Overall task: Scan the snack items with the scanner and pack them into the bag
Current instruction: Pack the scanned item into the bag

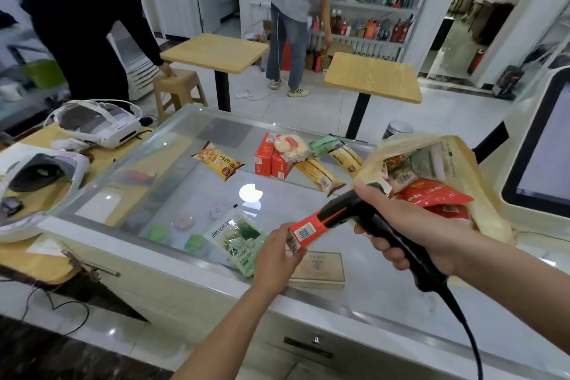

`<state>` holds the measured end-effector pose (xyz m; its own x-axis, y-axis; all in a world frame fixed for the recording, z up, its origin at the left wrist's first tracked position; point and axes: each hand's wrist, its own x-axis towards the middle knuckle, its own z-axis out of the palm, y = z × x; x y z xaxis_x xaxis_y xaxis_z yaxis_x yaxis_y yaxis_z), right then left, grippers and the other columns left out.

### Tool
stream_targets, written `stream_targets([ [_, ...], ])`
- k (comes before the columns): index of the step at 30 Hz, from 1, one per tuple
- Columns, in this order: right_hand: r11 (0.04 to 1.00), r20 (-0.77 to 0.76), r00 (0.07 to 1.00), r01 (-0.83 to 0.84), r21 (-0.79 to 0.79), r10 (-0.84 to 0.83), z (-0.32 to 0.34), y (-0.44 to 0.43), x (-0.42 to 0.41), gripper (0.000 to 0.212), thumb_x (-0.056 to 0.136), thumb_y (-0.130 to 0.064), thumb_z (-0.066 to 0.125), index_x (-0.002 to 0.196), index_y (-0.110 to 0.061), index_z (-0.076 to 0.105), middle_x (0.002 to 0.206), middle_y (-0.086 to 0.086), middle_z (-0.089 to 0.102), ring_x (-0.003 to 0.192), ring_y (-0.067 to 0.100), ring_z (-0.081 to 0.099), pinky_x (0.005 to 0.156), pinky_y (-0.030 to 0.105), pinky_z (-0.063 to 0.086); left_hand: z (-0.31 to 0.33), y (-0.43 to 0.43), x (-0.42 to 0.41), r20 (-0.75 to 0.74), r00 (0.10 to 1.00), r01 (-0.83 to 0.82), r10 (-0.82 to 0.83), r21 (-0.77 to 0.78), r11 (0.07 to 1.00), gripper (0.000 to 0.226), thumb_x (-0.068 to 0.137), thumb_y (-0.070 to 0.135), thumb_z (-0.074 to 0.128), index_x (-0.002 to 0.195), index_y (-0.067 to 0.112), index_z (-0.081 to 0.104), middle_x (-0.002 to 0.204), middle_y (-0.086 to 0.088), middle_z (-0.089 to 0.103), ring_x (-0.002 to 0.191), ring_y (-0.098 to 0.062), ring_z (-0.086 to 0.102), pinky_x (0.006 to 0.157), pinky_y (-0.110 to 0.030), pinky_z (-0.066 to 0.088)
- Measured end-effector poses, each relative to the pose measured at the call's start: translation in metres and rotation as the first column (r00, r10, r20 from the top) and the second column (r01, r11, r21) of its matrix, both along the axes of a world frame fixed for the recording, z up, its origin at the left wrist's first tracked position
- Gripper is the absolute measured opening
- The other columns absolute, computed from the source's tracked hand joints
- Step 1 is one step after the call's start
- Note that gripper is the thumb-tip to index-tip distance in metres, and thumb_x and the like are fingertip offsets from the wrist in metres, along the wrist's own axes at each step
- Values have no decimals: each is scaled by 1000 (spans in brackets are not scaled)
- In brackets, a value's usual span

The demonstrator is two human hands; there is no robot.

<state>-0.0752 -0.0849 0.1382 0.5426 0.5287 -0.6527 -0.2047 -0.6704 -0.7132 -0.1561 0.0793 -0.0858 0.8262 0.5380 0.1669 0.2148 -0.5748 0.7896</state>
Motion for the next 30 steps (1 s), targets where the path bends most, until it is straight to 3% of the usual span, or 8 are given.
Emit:
stream_targets([
  [13,998,6,999,43,44,-43,-11,-4,4,68,77,-73,49,92,-7,60,55,2,46,42,13,38,38,22,32,2,0,1,-13,1000,-11,11,-1,1000,44,83,30,69,122,26,50,107,7,61,91,-2,52,76,-20,43],
  [19,984,242,956,143,110,-166,-86,-8,8,54,90,-58,47,81,-6,57,52,7,51,36,16,42,37,23,33,-1,0,1,-1,999,-46,46,-77,996,43,82,37,70,119,28,50,107,13,62,95,-1,57,78,-30,53],
  [25,979,241,949,201,36,-204,-139,-10,13,63,88,-63,46,90,-4,68,56,10,60,43,22,54,43,27,44,1,-1,3,-20,997,-81,78,-175,981,41,80,30,73,114,31,49,102,18,61,95,2,58,79,-28,53],
  [26,978,299,931,206,44,-210,-140,-10,14,62,90,-61,45,86,-3,66,56,8,60,45,22,56,46,30,47,4,-1,4,-11,996,-92,91,-207,974,39,80,27,73,112,29,50,101,17,62,93,1,59,77,-25,52],
  [28,989,563,821,146,-36,-100,-137,-12,13,58,92,-59,42,81,-8,66,62,2,62,59,20,63,59,35,51,14,-3,8,10,992,-121,129,-294,948,35,80,20,74,106,25,52,99,10,63,89,2,58,70,-19,47],
  [30,945,803,570,133,-299,174,-130,-16,9,54,91,-63,38,88,-16,64,78,-1,67,79,19,65,64,32,45,27,-6,11,43,984,-142,174,-407,902,34,80,18,74,106,24,53,102,4,64,89,2,57,70,-18,44],
])
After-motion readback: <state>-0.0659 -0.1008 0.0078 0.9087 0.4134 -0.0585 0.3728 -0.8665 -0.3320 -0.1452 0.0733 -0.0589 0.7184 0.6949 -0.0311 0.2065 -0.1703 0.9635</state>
